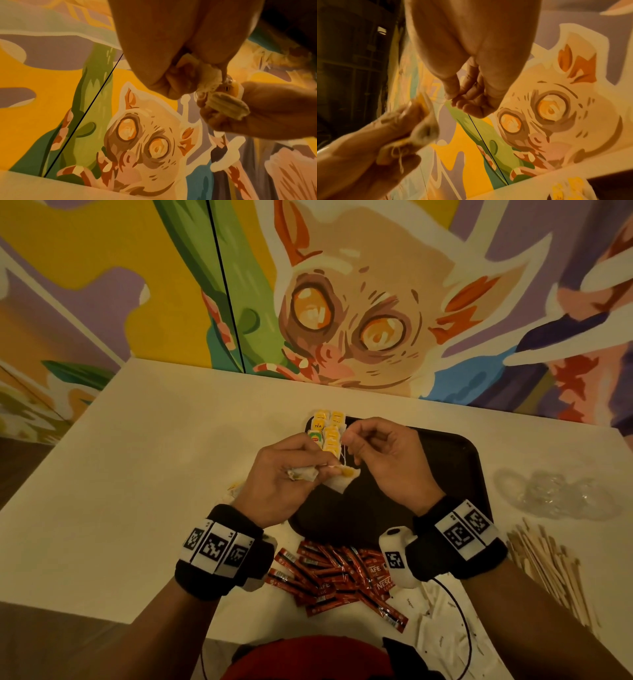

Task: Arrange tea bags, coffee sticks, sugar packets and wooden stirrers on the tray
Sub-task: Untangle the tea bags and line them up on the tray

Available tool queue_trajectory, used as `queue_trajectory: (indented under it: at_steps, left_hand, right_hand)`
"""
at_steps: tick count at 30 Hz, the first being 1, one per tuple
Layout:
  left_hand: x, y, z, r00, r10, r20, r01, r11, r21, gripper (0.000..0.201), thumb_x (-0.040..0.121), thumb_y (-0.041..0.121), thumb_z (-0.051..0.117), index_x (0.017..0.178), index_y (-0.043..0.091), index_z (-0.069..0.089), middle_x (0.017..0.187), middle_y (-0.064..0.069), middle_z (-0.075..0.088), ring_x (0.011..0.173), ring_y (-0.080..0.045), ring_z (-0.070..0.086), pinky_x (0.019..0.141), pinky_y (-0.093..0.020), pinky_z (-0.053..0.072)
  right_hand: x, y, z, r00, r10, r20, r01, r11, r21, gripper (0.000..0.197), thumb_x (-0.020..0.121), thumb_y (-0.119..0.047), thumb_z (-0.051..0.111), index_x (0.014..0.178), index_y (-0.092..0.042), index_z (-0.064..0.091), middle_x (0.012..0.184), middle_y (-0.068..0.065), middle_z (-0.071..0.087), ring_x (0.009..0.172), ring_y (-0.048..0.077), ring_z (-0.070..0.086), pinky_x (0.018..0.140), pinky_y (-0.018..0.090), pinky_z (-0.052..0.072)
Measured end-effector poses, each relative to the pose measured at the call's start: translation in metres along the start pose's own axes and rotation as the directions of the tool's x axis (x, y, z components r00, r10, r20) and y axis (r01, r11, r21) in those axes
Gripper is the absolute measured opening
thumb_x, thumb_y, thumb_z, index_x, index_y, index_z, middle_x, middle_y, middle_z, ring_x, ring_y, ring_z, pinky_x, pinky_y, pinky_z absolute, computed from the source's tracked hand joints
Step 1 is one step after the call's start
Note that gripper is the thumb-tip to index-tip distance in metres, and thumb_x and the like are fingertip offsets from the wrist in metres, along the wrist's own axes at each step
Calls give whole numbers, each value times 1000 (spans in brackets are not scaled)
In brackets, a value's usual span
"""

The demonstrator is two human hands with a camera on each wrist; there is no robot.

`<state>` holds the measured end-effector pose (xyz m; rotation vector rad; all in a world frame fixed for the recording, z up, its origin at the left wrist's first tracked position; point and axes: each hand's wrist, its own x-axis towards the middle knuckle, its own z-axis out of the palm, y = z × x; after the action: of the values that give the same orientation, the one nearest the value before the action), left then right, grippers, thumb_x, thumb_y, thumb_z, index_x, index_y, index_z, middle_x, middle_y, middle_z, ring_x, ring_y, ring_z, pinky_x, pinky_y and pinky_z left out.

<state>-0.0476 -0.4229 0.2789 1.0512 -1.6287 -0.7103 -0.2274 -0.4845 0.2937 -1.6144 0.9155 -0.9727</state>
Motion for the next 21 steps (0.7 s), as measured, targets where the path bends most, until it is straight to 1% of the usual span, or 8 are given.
queue_trajectory:
  at_steps: [2, 4, 7, 11, 15, 17, 19, 21]
  left_hand:
    - [4, 4, -1, 998, 11, -64, -10, 1000, 12, 13, 81, 3, 71, 93, 3, 74, 85, -9, 62, 78, -3, 58, 73, -14, 43]
    - [7, 5, -3, 991, 10, -137, -5, 999, 36, 13, 80, 4, 73, 93, 3, 75, 85, -9, 63, 78, -3, 59, 72, -14, 43]
    - [8, 6, -2, 976, 0, -216, 10, 999, 47, 12, 80, 6, 73, 92, 3, 75, 84, -10, 65, 77, -6, 62, 72, -15, 46]
    - [6, 5, 0, 961, 5, -277, 18, 996, 82, 8, 82, 14, 71, 90, 12, 72, 83, -7, 66, 76, -8, 62, 70, -18, 48]
    - [6, 2, 1, 943, -1, -332, 42, 992, 117, 7, 83, 18, 72, 89, 18, 71, 82, -2, 66, 74, -7, 62, 68, -18, 48]
    - [6, 0, 2, 937, -3, -350, 55, 989, 139, 7, 83, 18, 73, 89, 16, 72, 81, 0, 66, 74, -5, 62, 68, -16, 47]
    - [6, -2, 2, 931, 0, -365, 64, 985, 162, 7, 83, 18, 73, 89, 15, 72, 80, 1, 66, 74, -4, 62, 68, -15, 47]
    - [5, -5, 3, 927, -11, -376, 77, 984, 161, 7, 82, 15, 74, 89, 13, 73, 80, 1, 65, 73, -3, 61, 68, -13, 46]
  right_hand:
    - [-1, 3, 3, 1000, 18, 19, -18, 1000, 11, 12, 88, -7, 68, 92, -18, 70, 88, 4, 71, 79, 14, 66, 71, 26, 56]
    - [-4, 5, 5, 998, 38, 47, -39, 999, 37, 18, 85, -1, 70, 92, -18, 71, 90, 0, 73, 81, 12, 68, 70, 26, 56]
    - [-6, 5, 9, 996, 52, 70, -61, 989, 136, 17, 82, 4, 70, 94, -9, 70, 86, 7, 72, 69, 10, 67, 63, 23, 55]
    - [-8, 5, 11, 996, 58, 74, -74, 970, 231, 21, 84, 6, 67, 102, -5, 67, 89, 15, 69, 67, 9, 65, 62, 24, 55]
    - [-10, 9, 13, 991, 9, 135, -30, 987, 155, 24, 93, 2, 59, 113, -7, 67, 95, 24, 69, 69, 17, 63, 71, 27, 54]
    - [-10, 11, 12, 988, 38, 148, -56, 991, 119, 22, 96, 0, 55, 113, -6, 68, 93, 25, 67, 71, 22, 62, 74, 28, 53]
    - [-10, 10, 14, 986, 79, 150, -95, 990, 107, 21, 97, -3, 53, 112, -7, 68, 92, 22, 67, 71, 24, 61, 74, 30, 53]
    - [-10, 8, 17, 988, 64, 138, -74, 995, 73, 18, 96, -10, 58, 110, -7, 68, 90, 12, 69, 69, 18, 61, 69, 29, 54]
